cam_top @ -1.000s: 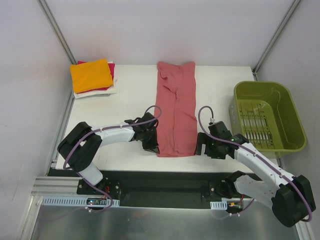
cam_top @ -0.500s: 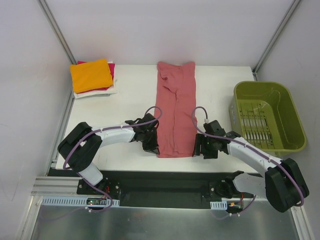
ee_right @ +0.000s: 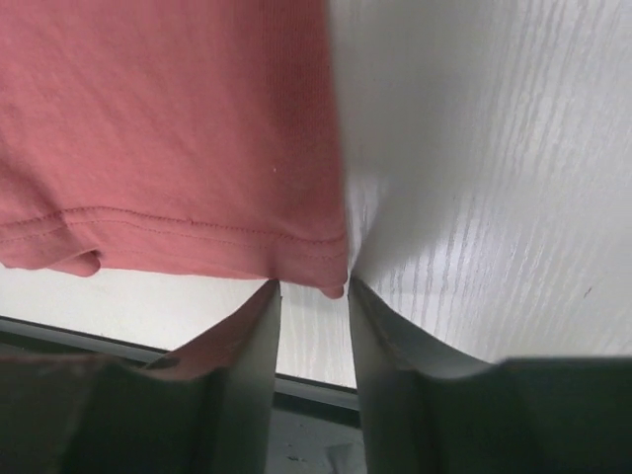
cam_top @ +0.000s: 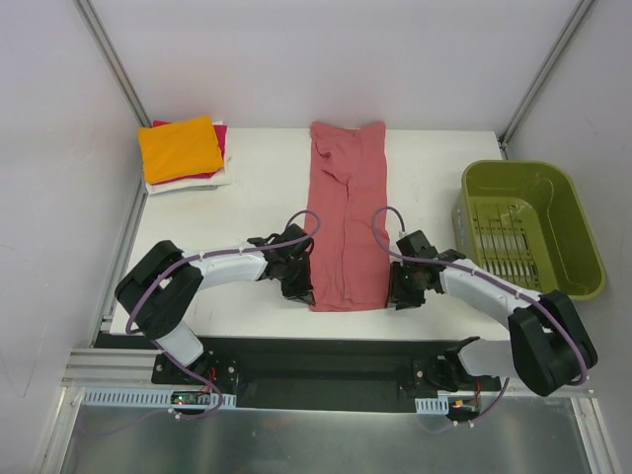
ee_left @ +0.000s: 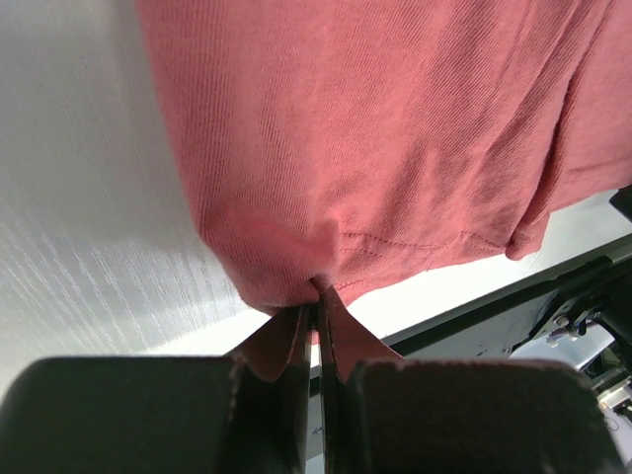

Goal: Fold and stack the t-shirts
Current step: Grab the bottom of the folded rectangular tshirt with both arms, then fold the folded rectangular tshirt in 1/3 of the way

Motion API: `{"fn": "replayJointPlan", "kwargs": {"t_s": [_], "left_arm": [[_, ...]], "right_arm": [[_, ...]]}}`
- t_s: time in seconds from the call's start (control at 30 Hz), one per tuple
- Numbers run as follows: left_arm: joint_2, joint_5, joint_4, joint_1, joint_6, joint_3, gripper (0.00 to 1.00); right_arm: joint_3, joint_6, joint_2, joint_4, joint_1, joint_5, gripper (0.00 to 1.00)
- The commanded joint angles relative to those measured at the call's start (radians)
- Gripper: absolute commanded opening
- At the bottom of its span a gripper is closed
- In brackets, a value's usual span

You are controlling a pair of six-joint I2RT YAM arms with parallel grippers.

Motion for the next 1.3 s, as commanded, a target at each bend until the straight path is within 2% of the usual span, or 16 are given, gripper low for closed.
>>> {"fn": "replayJointPlan", "kwargs": {"t_s": [0.0,0.07,0.1,0.2,0.37,0.6,0.73,0.83,1.07,1.27], "left_arm": [[0.012,-0.007,-0.020,-0.010,-0.001,0.018,0.00],[0.009,-0.011,-0.021,-0.010,-0.004,0.018,0.00],[0.003,-0.010,-0.021,-0.010,-0.004,0.017,0.00],[-0.009,-0.007,-0.020,-0.010,0.002,0.007,0.00],[-0.057,0.007,-0.021,-0.018,0.009,-0.040,0.00],[-0.300,0.036,-0.035,-0.053,-0.017,-0.181,0.00],[-0.420,0.062,-0.055,-0.061,-0.009,-0.203,0.00],[-0.465,0.067,-0.063,-0.062,0.014,-0.178,0.00],[-0.399,-0.017,-0.072,-0.052,0.100,-0.016,0.00],[-0.234,0.021,-0.074,0.033,0.155,0.147,0.00]], "right_arm": [[0.039,-0.033,0.072,0.054,-0.007,0.064,0.29],[0.036,-0.030,0.080,0.059,-0.006,0.059,0.21],[0.028,-0.030,0.076,0.057,-0.006,0.052,0.12],[0.005,-0.059,0.011,0.066,0.008,0.000,0.01],[-0.044,-0.066,-0.099,-0.009,0.082,-0.010,0.01],[-0.124,0.112,-0.321,-0.107,0.315,-0.030,0.01],[-0.115,0.187,-0.420,-0.167,0.366,-0.026,0.01],[-0.084,0.178,-0.458,-0.162,0.373,-0.063,0.01],[0.106,0.060,-0.399,-0.217,0.346,0.058,0.00],[0.242,-0.058,-0.287,-0.204,0.223,0.156,0.00]]}}
